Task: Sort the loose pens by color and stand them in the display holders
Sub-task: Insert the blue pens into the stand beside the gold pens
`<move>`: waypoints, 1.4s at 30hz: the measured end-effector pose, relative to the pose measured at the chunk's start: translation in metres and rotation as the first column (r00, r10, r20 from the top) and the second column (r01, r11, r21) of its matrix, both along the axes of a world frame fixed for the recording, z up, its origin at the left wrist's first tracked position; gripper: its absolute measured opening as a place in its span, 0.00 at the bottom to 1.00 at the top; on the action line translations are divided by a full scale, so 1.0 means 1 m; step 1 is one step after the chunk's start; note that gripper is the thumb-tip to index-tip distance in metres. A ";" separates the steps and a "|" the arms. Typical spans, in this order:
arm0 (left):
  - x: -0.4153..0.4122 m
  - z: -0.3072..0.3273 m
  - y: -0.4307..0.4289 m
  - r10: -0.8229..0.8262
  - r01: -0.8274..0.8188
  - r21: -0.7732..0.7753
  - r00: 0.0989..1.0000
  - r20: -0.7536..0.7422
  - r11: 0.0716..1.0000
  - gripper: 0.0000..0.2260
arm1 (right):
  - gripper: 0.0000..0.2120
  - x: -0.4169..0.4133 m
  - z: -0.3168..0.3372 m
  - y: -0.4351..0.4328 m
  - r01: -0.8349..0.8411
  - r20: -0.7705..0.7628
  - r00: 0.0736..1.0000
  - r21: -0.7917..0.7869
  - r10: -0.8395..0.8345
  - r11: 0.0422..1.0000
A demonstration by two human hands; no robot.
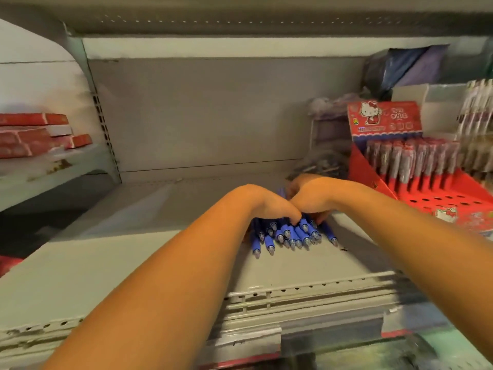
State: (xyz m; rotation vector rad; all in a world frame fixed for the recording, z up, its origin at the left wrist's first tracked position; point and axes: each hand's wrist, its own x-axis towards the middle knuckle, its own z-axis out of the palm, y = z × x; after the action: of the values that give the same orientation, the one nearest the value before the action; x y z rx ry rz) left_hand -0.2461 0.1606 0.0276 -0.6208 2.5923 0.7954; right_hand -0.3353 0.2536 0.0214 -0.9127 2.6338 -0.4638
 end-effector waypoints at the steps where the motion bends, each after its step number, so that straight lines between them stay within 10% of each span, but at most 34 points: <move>1: 0.000 -0.003 0.000 -0.021 0.021 0.002 1.000 -0.015 1.000 0.18 | 0.08 -0.001 -0.003 0.000 0.025 -0.013 1.000 -0.032 -0.026 0.999; 14: -0.012 -0.013 -0.020 -0.139 0.131 -0.103 0.987 -0.075 0.986 0.19 | 0.08 -0.015 -0.018 0.010 -0.047 -0.122 0.992 -0.158 0.028 0.986; 21: -0.015 -0.006 -0.012 -0.096 0.092 -0.134 0.995 -0.025 0.987 0.04 | 0.06 -0.016 -0.016 0.016 -0.107 -0.130 0.988 -0.155 0.087 0.982; 27: -0.018 -0.007 -0.003 -0.050 0.087 -0.273 0.989 0.139 0.958 0.25 | 0.09 -0.016 -0.013 0.016 -0.112 -0.158 0.983 -0.148 0.089 0.983; 34: -0.017 -0.008 -0.004 0.022 0.038 -0.540 0.994 0.103 0.841 0.21 | 0.09 -0.015 -0.012 0.016 -0.088 -0.161 0.985 -0.206 0.055 0.975; 42: 0.002 -0.011 -0.029 0.270 -0.288 -0.328 0.958 -0.099 0.900 0.05 | 0.08 -0.015 -0.008 0.016 -0.099 -0.208 0.978 -0.339 0.028 0.935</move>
State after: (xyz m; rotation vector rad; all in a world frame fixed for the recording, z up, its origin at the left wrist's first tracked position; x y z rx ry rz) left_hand -0.2444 0.1316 0.0170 -1.1081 2.7478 0.4427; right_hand -0.3501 0.2700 0.0134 -1.2052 2.7387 -0.8867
